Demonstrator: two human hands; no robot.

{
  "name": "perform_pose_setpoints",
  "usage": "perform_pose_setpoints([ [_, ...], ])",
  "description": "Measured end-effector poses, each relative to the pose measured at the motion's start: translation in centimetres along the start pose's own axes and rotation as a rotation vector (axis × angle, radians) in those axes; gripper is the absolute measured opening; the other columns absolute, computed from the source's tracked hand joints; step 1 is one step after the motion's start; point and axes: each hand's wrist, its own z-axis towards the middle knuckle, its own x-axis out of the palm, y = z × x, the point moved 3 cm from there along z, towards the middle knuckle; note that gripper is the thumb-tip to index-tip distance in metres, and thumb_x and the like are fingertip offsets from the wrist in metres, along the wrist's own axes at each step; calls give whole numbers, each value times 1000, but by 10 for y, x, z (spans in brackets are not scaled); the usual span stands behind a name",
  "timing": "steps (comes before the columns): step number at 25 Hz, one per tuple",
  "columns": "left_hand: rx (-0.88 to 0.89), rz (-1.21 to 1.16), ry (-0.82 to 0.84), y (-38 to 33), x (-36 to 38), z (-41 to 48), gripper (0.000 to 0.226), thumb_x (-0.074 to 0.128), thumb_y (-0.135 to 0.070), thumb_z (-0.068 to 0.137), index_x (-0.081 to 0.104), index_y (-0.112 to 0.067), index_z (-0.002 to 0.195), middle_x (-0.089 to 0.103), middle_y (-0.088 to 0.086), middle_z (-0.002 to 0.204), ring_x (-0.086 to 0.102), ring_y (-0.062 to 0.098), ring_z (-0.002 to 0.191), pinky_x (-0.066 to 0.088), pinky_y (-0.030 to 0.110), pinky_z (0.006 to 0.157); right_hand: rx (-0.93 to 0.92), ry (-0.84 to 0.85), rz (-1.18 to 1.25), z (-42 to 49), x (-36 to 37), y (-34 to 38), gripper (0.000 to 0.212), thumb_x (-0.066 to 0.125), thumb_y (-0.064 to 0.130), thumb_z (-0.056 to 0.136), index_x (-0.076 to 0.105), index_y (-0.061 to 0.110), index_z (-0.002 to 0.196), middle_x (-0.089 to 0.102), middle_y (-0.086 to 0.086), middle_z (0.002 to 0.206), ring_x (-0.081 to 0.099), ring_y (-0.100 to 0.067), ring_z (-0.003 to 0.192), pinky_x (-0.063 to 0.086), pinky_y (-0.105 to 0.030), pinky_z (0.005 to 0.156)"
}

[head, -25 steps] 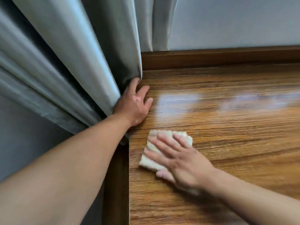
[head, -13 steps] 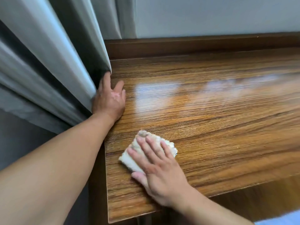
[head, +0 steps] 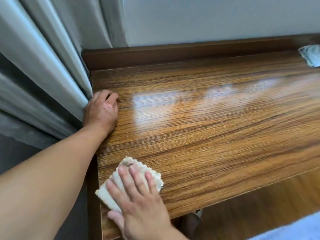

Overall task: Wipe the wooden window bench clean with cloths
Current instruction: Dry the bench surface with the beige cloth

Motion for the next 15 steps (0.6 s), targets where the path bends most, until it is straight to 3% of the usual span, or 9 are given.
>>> perform_pose_setpoints([
  [1, 0, -8, -12, 0, -1, -1, 28, 51, -22, 99, 66, -16, 122, 60, 9, 128, 51, 33, 120, 45, 46, 102, -1, 24, -31, 5, -17, -34, 70, 25, 69, 98, 28, 35, 160, 19, -3, 169, 24, -27, 155, 17, -51, 120],
  [3, -4, -11, -29, -1, -1, 0, 28, 50, -24, 100, 66, -17, 121, 60, 8, 126, 51, 32, 119, 45, 46, 101, 231, 7, -81, 28, -50, -142, 74, 4, 70, 98, 7, 35, 163, 0, -1, 172, 5, -26, 158, 2, -48, 126],
  [6, -10, 20, -26, -3, 2, 1, 26, 47, -27, 99, 65, -20, 118, 59, 6, 122, 51, 31, 115, 46, 47, 98, 751, -143, -67, 84, -107, -285, 64, 16, 57, 105, 6, 34, 163, -3, -5, 173, -5, -28, 158, 1, -56, 125],
  [8, -17, 21, -23, -2, 1, 3, 25, 48, -26, 98, 65, -21, 116, 58, 5, 120, 51, 31, 114, 46, 46, 96, 857, -104, -12, 116, -105, -279, 61, 19, 52, 108, 3, 33, 164, -6, -8, 172, -11, -31, 157, -3, -60, 123],
  [9, -25, 16, -25, 0, 1, 3, 24, 50, -25, 97, 65, -21, 115, 58, 5, 119, 51, 31, 114, 45, 46, 97, 796, -99, -31, 125, -87, -241, 61, 18, 50, 108, 0, 31, 163, -9, -10, 172, -14, -33, 156, -7, -61, 123],
  [11, -30, 1, -33, 3, -3, 3, 24, 52, -22, 96, 67, -18, 114, 60, 7, 118, 52, 32, 113, 45, 45, 97, 454, -88, -92, 116, -48, -116, 64, 23, 49, 107, 3, 26, 164, -8, -14, 171, -14, -35, 156, -8, -60, 122],
  [13, -14, -8, -29, 0, -8, 3, 26, 53, -21, 95, 69, -17, 114, 62, 8, 116, 53, 32, 114, 44, 43, 98, 156, -139, -156, 62, 2, -13, 66, 33, 56, 100, 29, 28, 160, 11, -12, 170, 4, -35, 157, 12, -58, 120],
  [15, 7, -21, 1, -2, -8, 6, 27, 51, -23, 96, 70, -17, 116, 63, 8, 118, 53, 32, 116, 41, 40, 102, 62, -1, 20, 7, 16, 21, 63, 31, 62, 94, 47, 36, 150, 32, -4, 166, 21, -31, 155, 31, -52, 112],
])
